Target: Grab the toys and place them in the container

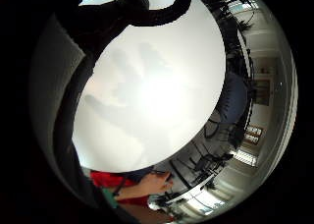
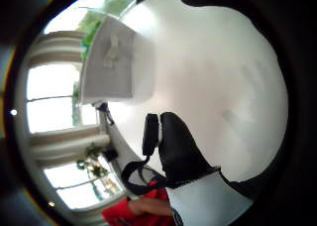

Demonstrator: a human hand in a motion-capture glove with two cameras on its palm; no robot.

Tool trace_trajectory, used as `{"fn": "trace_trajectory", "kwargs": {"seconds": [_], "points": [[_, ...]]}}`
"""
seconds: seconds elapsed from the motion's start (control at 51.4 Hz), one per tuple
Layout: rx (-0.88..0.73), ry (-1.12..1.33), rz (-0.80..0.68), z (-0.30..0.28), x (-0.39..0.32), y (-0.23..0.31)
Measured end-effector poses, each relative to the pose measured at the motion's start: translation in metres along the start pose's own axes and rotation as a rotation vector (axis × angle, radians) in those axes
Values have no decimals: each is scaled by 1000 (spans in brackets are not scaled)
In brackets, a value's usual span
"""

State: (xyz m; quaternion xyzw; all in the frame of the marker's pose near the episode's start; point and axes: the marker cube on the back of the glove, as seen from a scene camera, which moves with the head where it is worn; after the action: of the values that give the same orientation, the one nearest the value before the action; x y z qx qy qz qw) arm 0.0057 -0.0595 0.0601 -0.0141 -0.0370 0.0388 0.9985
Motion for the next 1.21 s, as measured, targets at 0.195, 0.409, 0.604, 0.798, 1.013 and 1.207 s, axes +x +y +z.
{"fn": "trace_trajectory", "kwargs": {"seconds": [0.195, 0.409, 0.604, 0.798, 1.013, 1.207], "points": [[-21, -111, 5, 18, 1, 1], [-30, -130, 22, 37, -6, 10], [9, -105, 11, 35, -1, -2], [38, 3, 47, 44, -10, 7], [66, -5, 70, 44, -15, 10], [89, -73, 88, 45, -30, 24]]}}
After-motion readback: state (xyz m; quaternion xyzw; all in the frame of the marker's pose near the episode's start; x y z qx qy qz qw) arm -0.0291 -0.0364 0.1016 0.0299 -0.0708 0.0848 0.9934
